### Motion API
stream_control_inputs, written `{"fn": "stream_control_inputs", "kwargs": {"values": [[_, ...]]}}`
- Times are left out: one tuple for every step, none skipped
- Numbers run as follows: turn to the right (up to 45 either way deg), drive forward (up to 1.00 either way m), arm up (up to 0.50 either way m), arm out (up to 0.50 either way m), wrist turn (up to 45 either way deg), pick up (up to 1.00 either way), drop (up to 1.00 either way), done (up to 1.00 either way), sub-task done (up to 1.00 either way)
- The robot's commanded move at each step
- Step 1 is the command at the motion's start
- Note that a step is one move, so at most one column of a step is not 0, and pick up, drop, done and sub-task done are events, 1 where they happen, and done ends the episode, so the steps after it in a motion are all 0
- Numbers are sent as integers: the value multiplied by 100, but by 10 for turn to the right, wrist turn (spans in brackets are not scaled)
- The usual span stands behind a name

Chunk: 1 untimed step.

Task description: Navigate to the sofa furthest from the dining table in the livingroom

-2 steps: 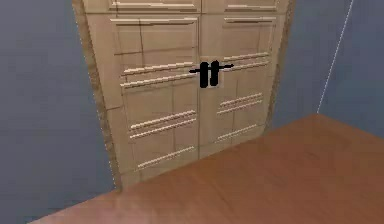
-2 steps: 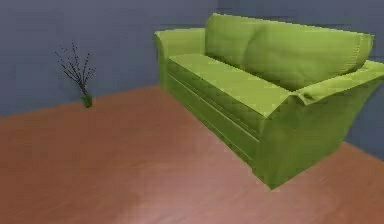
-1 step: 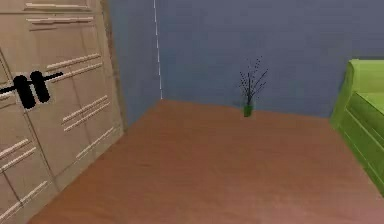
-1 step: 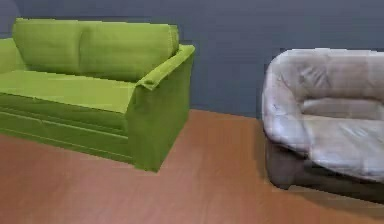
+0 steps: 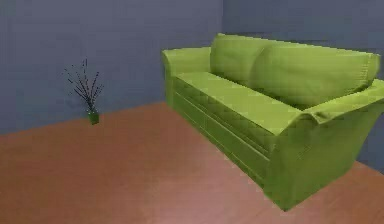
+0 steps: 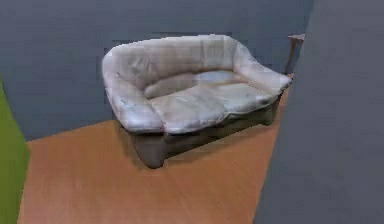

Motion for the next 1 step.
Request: {"fn": "stream_control_inputs", "kwargs": {"values": [[450, 0, 0, 0, 0, 0, 0, 0, 0]]}}
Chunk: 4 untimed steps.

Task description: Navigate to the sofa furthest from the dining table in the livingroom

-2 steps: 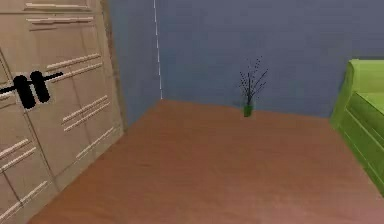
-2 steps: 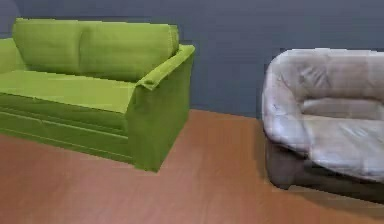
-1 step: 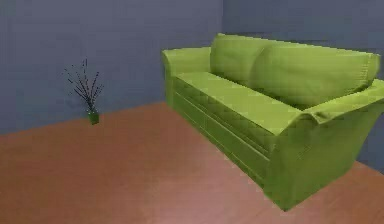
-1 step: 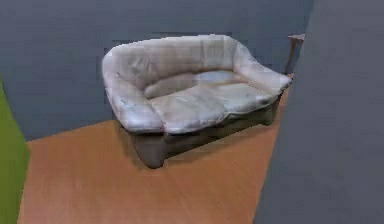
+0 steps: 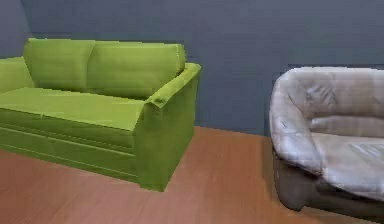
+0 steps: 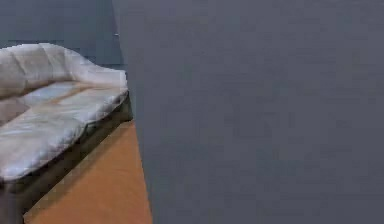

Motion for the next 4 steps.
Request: {"fn": "stream_control_inputs", "kwargs": {"values": [[330, 0, 0, 0, 0, 0, 0, 0, 0], [0, 45, 0, 0, 0, 0, 0, 0, 0], [450, 0, 0, 0, 0, 0, 0, 0, 0], [0, 60, 0, 0, 0, 0, 0, 0, 0]]}}
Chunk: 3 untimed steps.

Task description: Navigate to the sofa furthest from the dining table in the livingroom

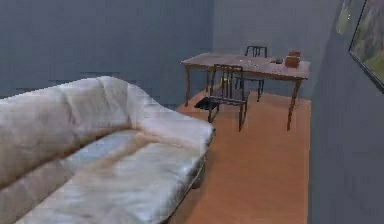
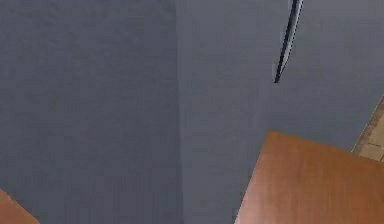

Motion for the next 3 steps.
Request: {"fn": "stream_control_inputs", "kwargs": {"values": [[270, 0, 0, 0, 0, 0, 0, 0, 0], [0, 100, 0, 0, 0, 0, 0, 0, 0], [0, 85, 0, 0, 0, 0, 0, 0, 0]]}}
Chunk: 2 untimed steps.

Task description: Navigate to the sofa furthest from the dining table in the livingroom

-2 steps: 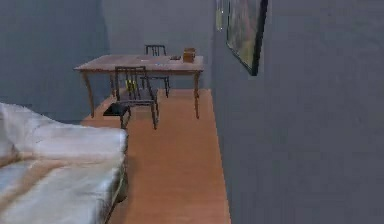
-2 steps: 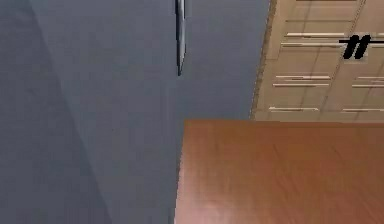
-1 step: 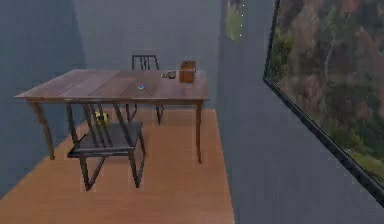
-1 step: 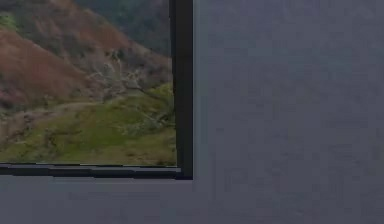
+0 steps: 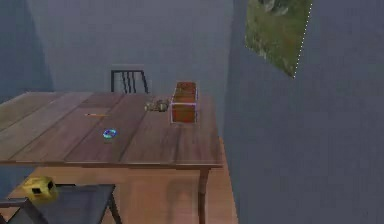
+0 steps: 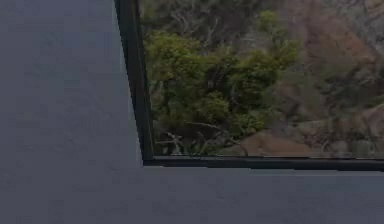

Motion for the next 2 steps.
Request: {"fn": "stream_control_inputs", "kwargs": {"values": [[-450, 0, 0, 0, 0, 0, 0, 0, 0], [-450, 0, 0, 0, 0, 0, 0, 0, 0]]}}
